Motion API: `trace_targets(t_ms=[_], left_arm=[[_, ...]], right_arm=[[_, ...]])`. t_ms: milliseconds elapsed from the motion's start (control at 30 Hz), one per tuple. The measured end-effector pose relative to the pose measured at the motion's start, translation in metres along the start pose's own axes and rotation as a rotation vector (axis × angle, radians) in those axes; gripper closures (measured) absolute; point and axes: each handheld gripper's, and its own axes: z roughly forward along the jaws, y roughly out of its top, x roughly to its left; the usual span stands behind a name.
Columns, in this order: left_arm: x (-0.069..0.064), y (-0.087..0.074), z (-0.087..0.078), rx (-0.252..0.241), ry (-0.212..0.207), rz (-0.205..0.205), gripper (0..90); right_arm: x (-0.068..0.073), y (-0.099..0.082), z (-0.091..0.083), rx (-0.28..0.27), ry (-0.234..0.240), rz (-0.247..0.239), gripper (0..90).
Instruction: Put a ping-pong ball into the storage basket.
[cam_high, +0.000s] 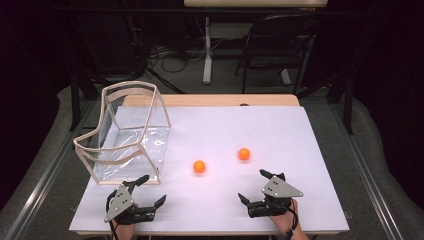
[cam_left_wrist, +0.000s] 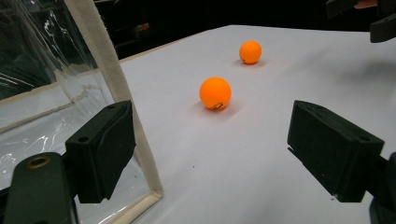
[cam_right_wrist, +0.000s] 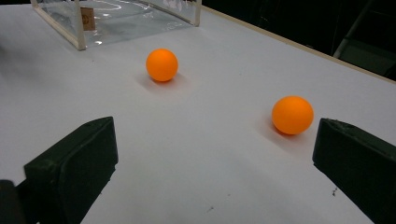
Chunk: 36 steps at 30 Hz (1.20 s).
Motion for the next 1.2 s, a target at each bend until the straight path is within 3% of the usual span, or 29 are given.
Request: trace_targets(t_ms=[467, 1200], left_arm=[[0.0, 0.0, 0.0, 0.002, 0.014, -0.001, 15.5], [0.0, 0.0, 0.0, 0.005, 0.01, 0.003, 15.5]], right_arm=[[0.011, 0.013, 0.03, 0.047, 0.054, -0.017, 0.0], [0.016, 0.022, 0.056, 0.089, 0.084, -0.024, 0.0]])
